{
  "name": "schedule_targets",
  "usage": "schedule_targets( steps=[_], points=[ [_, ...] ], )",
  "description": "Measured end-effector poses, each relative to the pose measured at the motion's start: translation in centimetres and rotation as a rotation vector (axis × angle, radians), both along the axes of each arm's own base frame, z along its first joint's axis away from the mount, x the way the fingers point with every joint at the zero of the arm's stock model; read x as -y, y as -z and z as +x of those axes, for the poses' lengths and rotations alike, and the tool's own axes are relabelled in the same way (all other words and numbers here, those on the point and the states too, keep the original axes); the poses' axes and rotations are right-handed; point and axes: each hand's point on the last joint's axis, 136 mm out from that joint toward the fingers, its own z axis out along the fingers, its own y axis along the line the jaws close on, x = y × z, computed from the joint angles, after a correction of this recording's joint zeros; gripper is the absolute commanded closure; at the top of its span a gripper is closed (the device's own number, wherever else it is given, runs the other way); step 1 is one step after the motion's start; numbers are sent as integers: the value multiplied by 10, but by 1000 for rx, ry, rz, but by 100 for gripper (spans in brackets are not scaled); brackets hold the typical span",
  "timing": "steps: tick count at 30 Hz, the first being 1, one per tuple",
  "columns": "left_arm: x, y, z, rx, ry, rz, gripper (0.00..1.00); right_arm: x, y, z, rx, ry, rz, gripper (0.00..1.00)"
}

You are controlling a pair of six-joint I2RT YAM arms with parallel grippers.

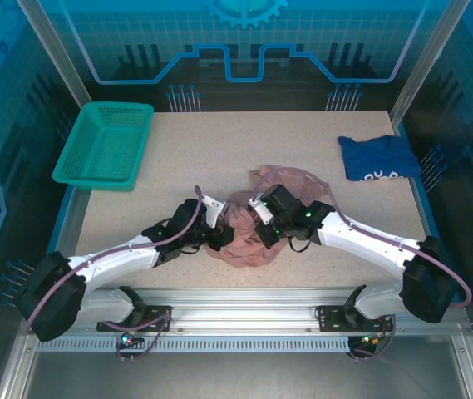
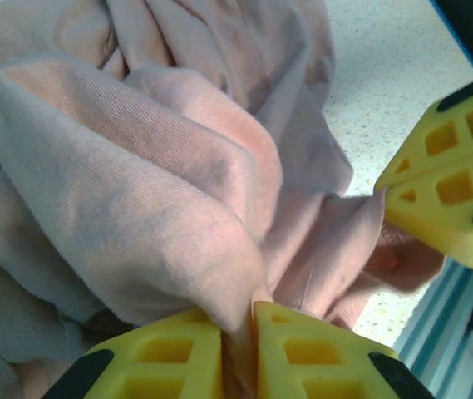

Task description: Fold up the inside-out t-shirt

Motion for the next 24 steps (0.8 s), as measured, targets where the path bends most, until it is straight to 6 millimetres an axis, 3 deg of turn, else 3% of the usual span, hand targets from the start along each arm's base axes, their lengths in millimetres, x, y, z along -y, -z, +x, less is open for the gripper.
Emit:
schedule_targets(
  steps=[5,9,14,16,20,24],
  points=[
    [-5,-11,-10,18,3,-43,80,7,-22,5,-5,78,92,100],
    [-10,-5,-14,9,-4,-32,92,18,-38,10,-9,151,176,100],
    [-13,4,-16,-14,-10,-6,98,29,-39,7,-31,213,224,100],
    [-14,7,-17,-22,-10,0,94,34,-33,3,-45,234,224,100],
    [-13,7,-17,-40,-23,-12,65,41,-19,-4,-77,258,213,100],
    [-8,0,-11,-79,-49,-41,53,43,-10,-7,-95,269,205,100]
  ],
)
